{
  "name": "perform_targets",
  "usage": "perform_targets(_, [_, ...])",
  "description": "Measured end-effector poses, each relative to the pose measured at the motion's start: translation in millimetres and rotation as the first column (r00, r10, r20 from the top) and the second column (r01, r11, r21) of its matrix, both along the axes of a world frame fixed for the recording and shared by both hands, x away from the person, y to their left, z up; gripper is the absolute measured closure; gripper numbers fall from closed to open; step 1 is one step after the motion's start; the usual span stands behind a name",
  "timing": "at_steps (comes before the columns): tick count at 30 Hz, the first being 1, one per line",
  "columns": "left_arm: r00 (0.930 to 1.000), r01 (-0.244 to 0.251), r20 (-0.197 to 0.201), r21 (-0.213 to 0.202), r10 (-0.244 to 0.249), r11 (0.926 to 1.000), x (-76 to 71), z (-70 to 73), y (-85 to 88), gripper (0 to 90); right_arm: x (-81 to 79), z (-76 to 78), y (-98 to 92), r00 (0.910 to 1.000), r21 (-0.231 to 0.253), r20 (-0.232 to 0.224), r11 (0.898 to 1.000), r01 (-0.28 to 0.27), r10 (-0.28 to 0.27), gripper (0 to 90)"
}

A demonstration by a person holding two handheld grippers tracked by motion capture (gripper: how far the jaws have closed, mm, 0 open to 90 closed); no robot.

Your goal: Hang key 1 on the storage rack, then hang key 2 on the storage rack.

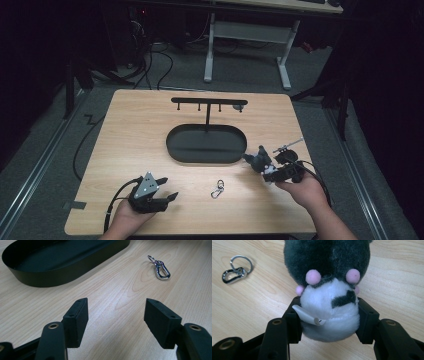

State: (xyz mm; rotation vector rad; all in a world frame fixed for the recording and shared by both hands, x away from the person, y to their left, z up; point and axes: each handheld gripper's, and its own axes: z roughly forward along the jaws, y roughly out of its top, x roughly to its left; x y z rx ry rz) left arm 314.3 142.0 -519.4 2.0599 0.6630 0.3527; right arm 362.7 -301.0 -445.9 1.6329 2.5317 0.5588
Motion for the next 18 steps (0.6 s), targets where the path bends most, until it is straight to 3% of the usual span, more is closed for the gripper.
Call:
perform_targets(11, [1.0, -0.003, -0.002, -0.007, 0.003, 1.0, 1.5, -0.5, -1.4, 36.9, -5.1, 18.1, 4.5, 0.9999, 0.006, 0.01, 1.0, -0.013, 0.013, 49.6])
perform_targets(18, [1.0, 0.002, -0.001, -0.005, -0.002, 1.0, 2.9, -2.0, -3.9, 36.9, -5.9, 26.1, 4.2, 0.9998, 0.037, 0.018, 0.999, -0.011, 0.01, 49.6])
